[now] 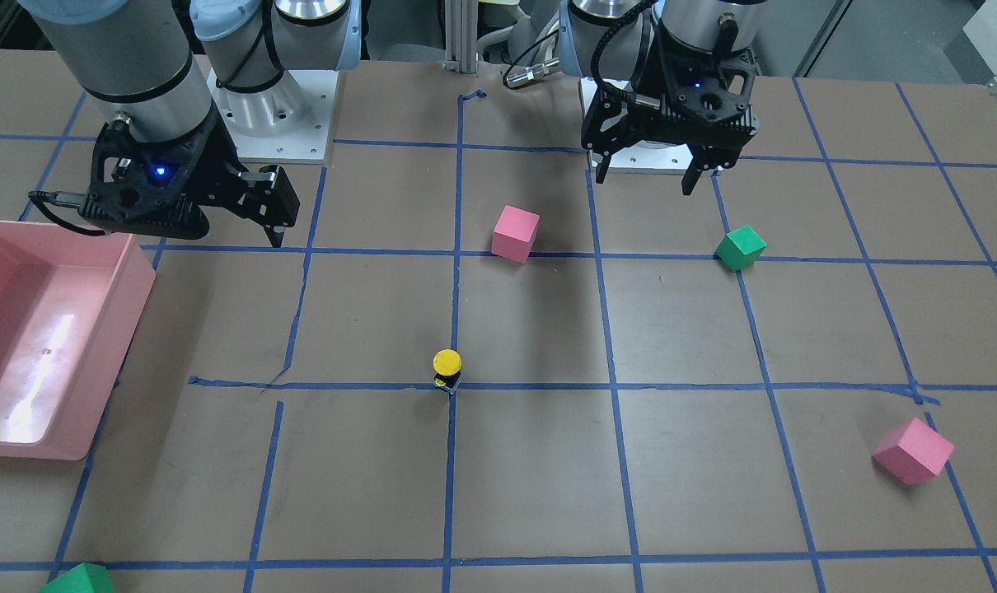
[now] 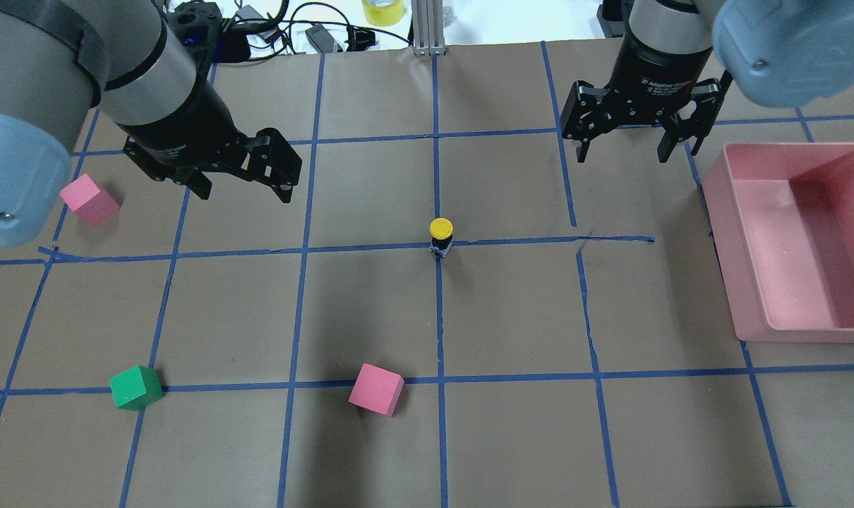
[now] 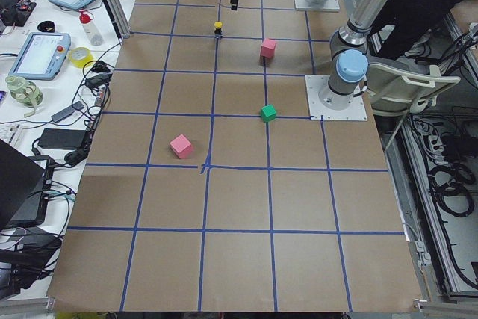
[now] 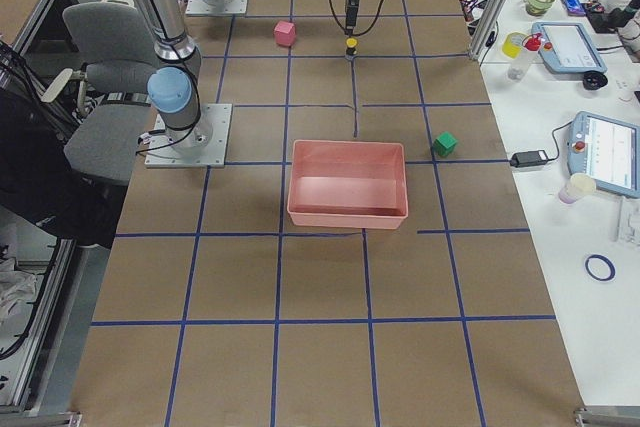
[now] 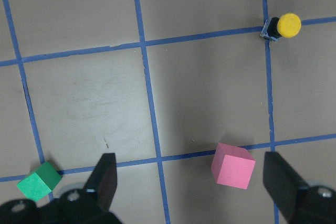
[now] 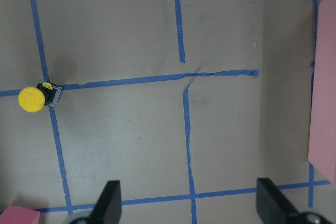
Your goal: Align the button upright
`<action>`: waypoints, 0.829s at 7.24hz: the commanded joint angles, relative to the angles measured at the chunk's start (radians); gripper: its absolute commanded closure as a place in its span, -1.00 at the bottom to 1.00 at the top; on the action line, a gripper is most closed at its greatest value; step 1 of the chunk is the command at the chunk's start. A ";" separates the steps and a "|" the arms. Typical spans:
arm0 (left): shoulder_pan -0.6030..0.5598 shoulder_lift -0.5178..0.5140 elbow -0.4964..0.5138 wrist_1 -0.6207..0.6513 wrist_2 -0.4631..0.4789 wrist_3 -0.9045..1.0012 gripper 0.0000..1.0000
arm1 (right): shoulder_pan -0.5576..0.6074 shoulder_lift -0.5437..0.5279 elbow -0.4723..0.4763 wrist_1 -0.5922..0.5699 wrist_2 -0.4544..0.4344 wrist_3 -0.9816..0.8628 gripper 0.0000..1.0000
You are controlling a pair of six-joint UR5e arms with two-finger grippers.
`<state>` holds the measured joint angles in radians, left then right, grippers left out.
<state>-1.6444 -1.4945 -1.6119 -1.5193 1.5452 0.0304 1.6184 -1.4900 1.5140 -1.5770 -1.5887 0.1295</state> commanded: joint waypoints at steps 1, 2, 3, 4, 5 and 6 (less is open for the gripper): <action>0.009 -0.089 0.144 -0.049 0.010 -0.021 -1.00 | 0.000 0.000 0.000 -0.023 0.000 -0.005 -0.94; 0.008 -0.122 0.182 -0.062 0.012 -0.021 -1.00 | 0.000 0.000 0.000 -0.020 -0.001 -0.005 -0.99; 0.006 -0.116 0.152 -0.058 -0.003 -0.003 -1.00 | 0.000 0.000 0.000 -0.017 -0.001 -0.005 -0.99; 0.002 -0.095 0.101 -0.003 -0.013 0.009 -1.00 | 0.000 0.000 0.000 -0.017 -0.001 -0.004 -0.99; 0.002 -0.086 0.071 0.055 -0.001 0.006 -1.00 | 0.000 0.000 0.008 -0.020 0.001 -0.004 -0.99; 0.002 -0.081 0.047 0.095 0.004 0.003 -1.00 | 0.000 -0.001 0.026 -0.026 0.003 -0.002 -0.99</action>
<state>-1.6421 -1.5840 -1.5308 -1.4794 1.5433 0.0350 1.6183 -1.4898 1.5236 -1.5974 -1.5878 0.1260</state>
